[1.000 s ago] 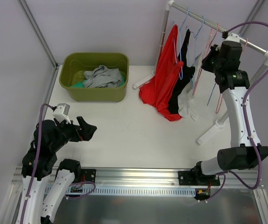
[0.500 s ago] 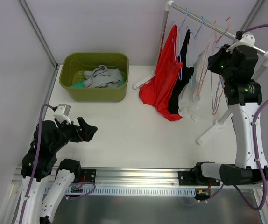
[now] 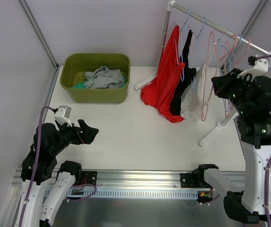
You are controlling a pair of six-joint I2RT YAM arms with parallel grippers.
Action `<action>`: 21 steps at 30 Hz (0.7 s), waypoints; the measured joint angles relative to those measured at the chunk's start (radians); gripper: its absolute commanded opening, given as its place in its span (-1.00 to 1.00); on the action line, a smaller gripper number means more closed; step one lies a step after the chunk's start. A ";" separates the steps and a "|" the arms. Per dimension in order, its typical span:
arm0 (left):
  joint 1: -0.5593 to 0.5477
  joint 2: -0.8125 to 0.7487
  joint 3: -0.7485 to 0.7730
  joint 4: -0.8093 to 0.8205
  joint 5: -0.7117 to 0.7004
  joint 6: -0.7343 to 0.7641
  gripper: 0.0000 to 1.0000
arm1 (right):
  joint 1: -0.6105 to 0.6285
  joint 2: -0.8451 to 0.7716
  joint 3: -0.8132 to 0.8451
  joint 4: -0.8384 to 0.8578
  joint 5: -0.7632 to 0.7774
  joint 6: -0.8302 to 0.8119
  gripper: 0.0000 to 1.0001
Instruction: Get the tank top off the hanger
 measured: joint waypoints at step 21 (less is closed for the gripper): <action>-0.190 0.186 0.143 0.494 0.401 -0.126 0.97 | 0.012 -0.598 0.114 -0.582 -0.350 -0.025 -0.99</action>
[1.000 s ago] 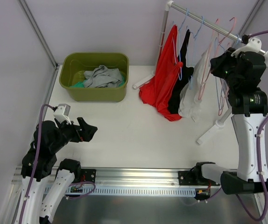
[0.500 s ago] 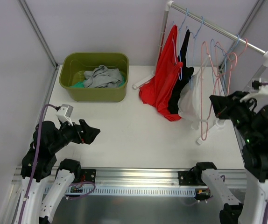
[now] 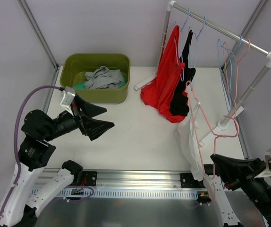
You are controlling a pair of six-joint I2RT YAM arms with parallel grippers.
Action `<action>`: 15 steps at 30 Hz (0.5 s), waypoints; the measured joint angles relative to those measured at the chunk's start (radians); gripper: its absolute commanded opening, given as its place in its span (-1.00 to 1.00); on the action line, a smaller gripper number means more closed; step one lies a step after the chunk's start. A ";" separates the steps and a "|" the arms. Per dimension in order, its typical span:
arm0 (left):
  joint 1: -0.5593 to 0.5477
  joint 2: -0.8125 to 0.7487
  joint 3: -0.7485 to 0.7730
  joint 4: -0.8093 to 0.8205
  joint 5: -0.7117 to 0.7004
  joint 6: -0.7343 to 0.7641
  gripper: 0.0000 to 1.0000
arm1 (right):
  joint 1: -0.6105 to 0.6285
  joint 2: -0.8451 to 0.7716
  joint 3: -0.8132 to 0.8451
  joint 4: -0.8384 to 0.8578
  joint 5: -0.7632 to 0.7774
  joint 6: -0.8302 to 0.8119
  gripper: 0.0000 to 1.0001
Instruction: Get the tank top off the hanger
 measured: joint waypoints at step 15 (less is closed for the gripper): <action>-0.763 0.512 0.299 0.194 -0.679 0.355 0.58 | 0.126 0.123 -0.032 -0.095 -0.231 0.019 -0.99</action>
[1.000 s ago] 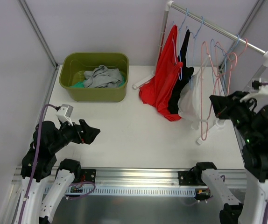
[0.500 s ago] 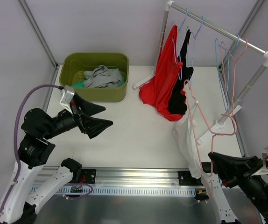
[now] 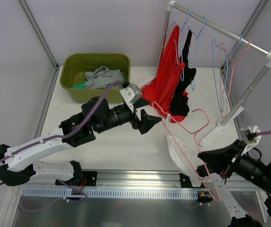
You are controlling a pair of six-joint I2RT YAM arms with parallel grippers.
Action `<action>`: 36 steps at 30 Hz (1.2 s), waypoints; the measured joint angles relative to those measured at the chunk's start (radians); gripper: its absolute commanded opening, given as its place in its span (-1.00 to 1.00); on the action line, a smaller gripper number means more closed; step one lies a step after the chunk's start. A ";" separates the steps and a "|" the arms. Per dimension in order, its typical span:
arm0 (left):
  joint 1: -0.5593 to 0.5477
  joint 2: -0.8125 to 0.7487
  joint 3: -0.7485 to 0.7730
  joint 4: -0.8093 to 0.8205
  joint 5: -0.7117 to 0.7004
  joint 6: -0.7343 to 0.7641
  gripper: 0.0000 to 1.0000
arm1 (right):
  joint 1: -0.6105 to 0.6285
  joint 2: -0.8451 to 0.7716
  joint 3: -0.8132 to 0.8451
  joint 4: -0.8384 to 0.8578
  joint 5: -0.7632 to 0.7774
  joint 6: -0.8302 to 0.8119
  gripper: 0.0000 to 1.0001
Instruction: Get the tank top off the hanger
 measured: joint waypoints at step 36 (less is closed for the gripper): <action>-0.028 0.129 -0.082 0.185 -0.116 0.019 -1.00 | 0.023 0.139 -0.021 0.201 -0.069 0.045 -0.99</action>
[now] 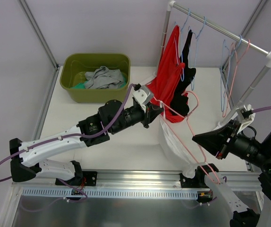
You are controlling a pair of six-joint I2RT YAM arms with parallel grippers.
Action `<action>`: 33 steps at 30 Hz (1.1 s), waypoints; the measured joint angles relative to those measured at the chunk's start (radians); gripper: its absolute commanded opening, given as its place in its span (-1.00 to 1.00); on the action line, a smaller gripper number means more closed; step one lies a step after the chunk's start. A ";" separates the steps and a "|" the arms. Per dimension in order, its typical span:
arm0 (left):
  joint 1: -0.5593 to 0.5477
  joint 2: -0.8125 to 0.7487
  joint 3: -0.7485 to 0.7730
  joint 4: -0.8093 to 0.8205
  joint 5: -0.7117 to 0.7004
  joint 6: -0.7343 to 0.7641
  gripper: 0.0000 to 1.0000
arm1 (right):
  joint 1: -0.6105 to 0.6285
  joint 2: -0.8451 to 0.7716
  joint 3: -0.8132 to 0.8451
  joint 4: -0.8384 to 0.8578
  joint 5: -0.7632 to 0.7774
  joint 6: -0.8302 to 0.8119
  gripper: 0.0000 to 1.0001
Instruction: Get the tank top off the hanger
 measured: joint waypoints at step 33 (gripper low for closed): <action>0.225 -0.203 -0.096 -0.225 -0.218 -0.252 -1.00 | 0.003 -0.230 -0.335 0.463 -0.223 0.028 -0.99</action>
